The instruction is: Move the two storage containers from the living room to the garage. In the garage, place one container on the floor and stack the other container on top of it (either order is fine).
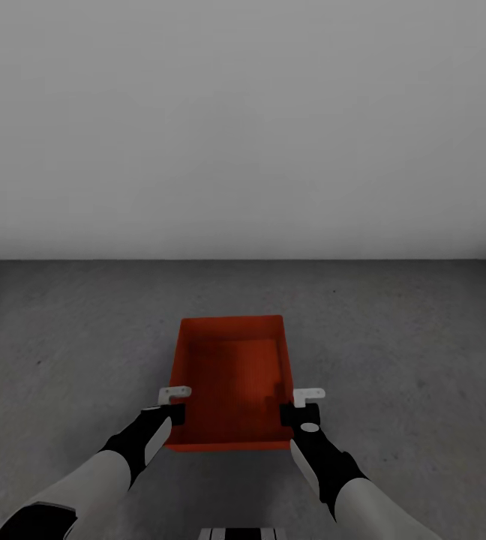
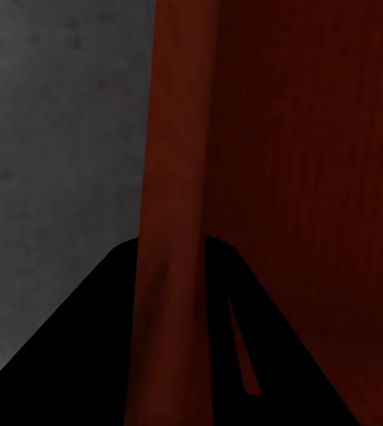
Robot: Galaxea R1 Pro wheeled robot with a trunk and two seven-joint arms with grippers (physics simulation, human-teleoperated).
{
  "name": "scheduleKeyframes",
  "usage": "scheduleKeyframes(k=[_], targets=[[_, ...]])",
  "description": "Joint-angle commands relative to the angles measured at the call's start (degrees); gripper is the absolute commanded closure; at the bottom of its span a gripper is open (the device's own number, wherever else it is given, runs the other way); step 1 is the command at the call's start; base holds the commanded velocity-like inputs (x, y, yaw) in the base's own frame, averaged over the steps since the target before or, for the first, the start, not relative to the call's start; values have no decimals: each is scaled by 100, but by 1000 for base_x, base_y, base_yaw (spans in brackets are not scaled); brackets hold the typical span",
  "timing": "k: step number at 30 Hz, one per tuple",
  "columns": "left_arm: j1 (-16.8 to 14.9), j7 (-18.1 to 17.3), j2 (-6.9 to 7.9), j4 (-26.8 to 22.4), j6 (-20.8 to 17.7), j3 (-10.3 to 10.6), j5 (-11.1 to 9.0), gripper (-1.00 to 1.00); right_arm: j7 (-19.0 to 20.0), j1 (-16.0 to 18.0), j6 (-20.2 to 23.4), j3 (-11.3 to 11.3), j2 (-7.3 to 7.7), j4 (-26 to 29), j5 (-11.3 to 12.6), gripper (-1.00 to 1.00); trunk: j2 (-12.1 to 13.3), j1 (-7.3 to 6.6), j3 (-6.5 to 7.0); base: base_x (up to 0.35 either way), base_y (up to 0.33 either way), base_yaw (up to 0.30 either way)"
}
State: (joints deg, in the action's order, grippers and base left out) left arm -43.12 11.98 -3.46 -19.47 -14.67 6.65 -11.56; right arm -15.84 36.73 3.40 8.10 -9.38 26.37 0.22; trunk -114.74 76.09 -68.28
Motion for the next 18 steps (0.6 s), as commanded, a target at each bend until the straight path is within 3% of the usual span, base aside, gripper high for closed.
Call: scheduleKeyframes(k=[1,13,18], targets=[[-4,67,275,-28,184,-243,110,100,-33,1,32,-2,7,0,65,100,-43,22,-22,0,0,0],[-4,67,275,-22,184,-243,110,100,-33,1,29,-2,7,0,62,100,-524,285,-237,0,0,0],[-4,67,275,-29,184,-243,110,100,-33,1,29,-2,7,0,62,100,-524,285,-237,0,0,0]])
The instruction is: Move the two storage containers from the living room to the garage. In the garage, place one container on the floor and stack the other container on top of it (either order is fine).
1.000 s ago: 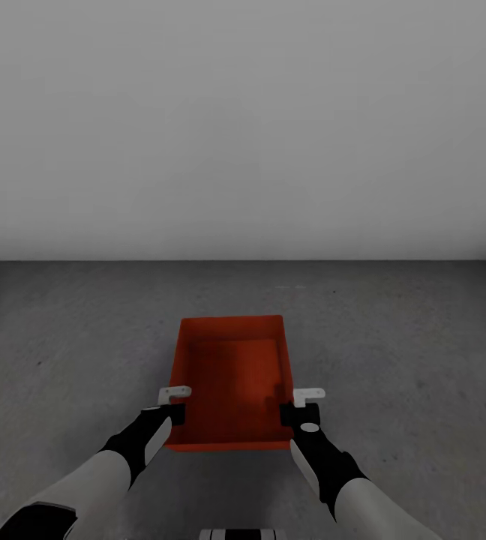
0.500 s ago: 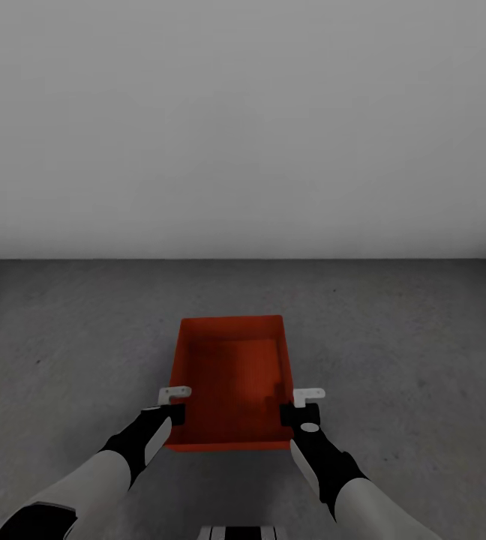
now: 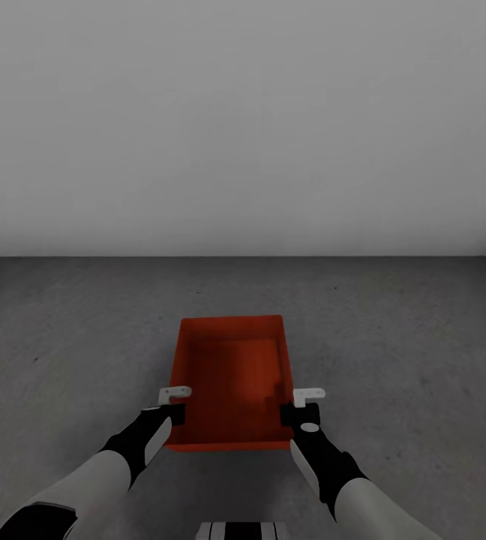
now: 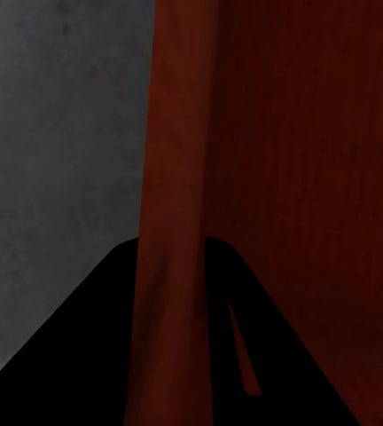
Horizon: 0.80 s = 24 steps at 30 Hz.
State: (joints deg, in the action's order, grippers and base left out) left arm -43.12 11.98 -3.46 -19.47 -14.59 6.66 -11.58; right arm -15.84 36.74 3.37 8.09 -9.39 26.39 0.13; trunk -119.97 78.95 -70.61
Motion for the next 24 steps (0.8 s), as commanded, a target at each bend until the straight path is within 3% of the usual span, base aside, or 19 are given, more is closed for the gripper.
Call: scheduleKeyframes(k=[1,24], targets=[[-4,68,275,-30,175,-246,113,100,-33,0,32,0,7,-2,68,100,-1,-1,-4,0,0,0],[-4,66,269,-49,167,-244,111,100,-67,0,-16,0,9,-11,68,100,-1,-1,-4,0,0,0]])
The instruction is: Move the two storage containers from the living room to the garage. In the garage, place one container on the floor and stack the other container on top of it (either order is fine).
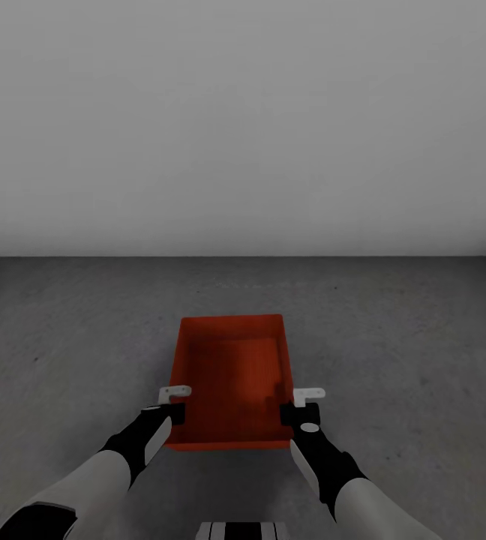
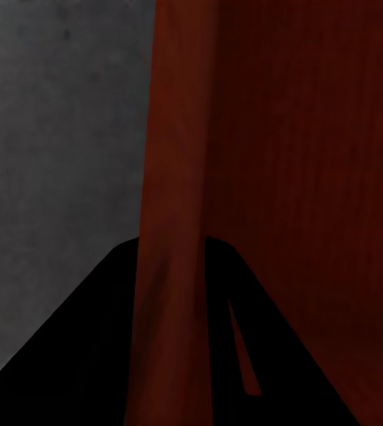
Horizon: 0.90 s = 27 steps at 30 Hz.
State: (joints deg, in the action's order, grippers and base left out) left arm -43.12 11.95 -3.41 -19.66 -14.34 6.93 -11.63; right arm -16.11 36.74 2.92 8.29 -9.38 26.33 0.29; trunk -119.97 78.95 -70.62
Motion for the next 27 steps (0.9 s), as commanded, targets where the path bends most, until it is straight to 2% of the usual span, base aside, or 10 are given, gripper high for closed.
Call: scheduleKeyframes(k=[1,15,16,17,27], targets=[[-4,69,263,-26,142,-272,116,100,-41,0,34,-20,10,-5,51,100,-1,-1,-3,0,0,0],[-4,59,243,-26,143,-273,105,100,-42,0,71,-20,15,-5,50,100,-1,-1,-3,0,0,0],[-4,56,247,-32,143,-272,106,100,-42,0,73,-20,15,-5,50,-100,-1,-1,-3,0,0,0],[-4,62,244,-21,142,-272,112,-100,-42,0,75,-20,17,-5,50,-100,-1,-1,-3,0,0,0],[-4,67,245,-5,141,-271,117,-100,-19,0,77,-18,23,-5,50,-100,-1,-1,-3,0,0,0]])
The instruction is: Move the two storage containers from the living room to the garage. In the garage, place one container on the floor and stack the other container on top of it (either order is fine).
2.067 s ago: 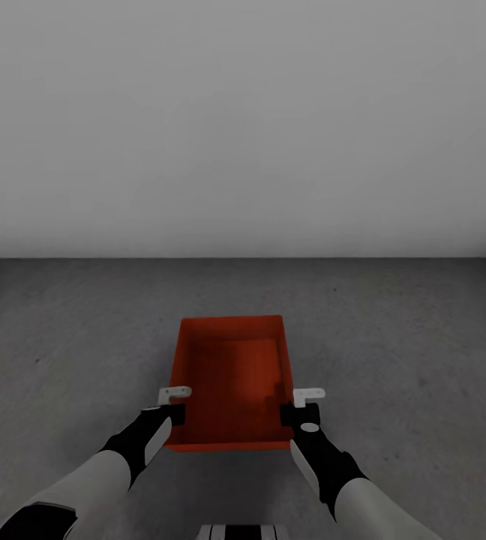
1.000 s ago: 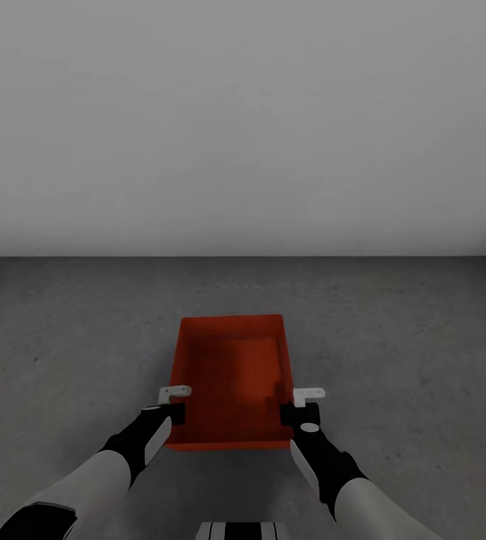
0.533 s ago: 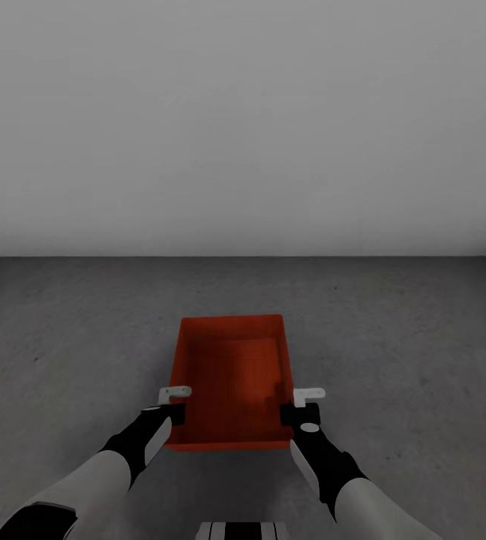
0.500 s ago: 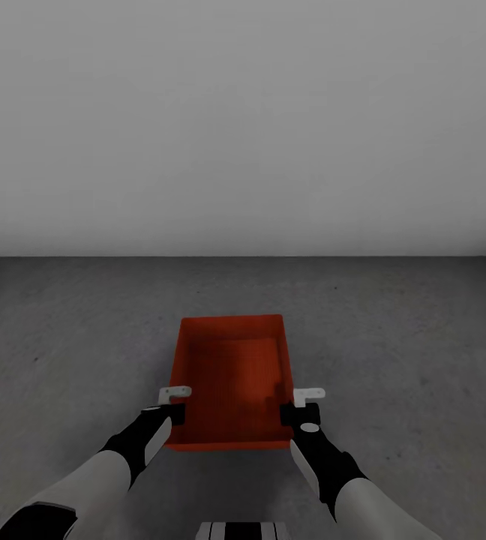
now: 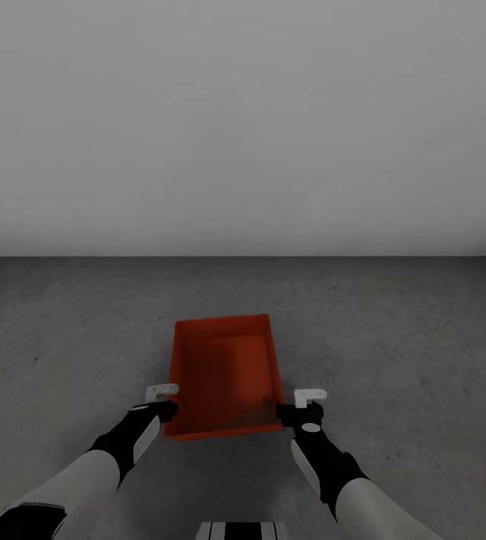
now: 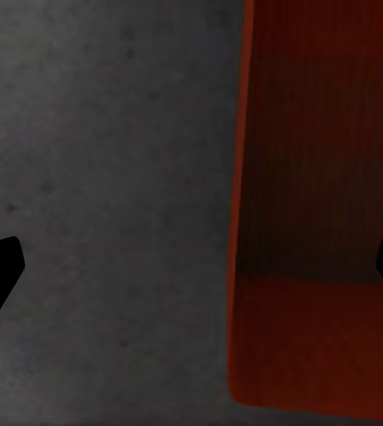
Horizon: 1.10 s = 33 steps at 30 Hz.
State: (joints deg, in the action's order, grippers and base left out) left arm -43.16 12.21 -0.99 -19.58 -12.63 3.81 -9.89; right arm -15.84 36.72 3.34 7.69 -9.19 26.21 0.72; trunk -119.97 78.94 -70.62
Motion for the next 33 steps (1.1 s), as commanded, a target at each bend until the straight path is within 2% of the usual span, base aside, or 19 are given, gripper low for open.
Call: scheduleKeyframes(k=[1,15,33], targets=[[0,41,3,-18,-29,41,-57,-100,-43,2,35,43,5,7,4,-100,-1,-1,-3,0,0,0],[0,45,-6,-33,-29,32,-66,-100,-24,2,42,48,-3,7,-10,-100,-1,-1,-3,0,0,0],[0,45,-6,-33,-20,32,-66,-100,-19,2,44,56,-21,7,-19,-100,721,-396,320,0,0,0]])
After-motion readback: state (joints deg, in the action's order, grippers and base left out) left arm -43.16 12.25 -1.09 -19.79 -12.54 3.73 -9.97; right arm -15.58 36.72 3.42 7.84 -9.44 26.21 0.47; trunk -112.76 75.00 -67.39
